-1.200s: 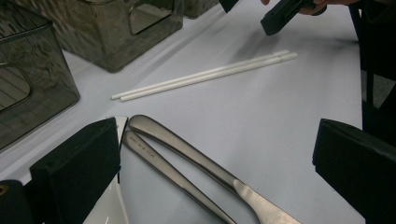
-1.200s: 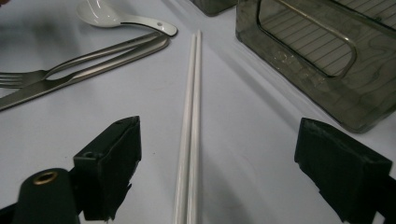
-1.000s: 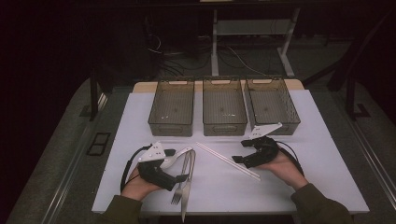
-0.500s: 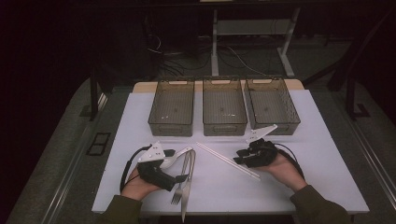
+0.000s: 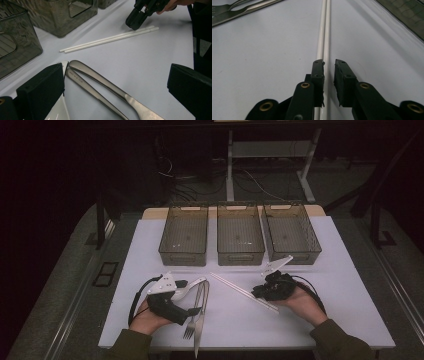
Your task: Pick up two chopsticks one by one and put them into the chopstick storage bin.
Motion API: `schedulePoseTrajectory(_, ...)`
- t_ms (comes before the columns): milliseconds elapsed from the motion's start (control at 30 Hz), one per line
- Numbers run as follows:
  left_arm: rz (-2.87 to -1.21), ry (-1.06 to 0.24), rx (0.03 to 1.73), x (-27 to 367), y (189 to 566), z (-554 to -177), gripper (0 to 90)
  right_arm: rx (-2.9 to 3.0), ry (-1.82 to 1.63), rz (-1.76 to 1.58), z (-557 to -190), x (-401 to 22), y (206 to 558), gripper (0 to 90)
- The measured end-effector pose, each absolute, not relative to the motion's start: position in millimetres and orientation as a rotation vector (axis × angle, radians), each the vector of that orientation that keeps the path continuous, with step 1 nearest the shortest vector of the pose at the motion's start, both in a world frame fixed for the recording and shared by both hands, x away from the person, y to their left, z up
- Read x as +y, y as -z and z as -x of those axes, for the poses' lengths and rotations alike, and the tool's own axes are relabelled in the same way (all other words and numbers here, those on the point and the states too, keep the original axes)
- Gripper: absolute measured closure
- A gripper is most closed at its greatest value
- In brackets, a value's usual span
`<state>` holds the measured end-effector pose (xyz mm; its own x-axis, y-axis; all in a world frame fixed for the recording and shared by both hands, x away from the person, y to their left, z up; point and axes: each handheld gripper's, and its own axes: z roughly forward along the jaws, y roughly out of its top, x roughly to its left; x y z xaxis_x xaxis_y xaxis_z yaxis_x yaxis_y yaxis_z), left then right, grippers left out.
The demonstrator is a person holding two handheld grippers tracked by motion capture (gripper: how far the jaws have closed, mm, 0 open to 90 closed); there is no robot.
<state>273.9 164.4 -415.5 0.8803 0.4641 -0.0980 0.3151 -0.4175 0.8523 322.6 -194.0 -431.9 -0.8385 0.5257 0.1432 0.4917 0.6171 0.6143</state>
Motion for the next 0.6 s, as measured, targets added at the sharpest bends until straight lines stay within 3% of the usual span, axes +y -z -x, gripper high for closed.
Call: schedulePoseTrajectory(600,-2.036,-0.185,0.562,164.3,415.6,-273.6,0.1,2.790,-1.004,-0.869,-323.6,-189.8,436.2,81.8)
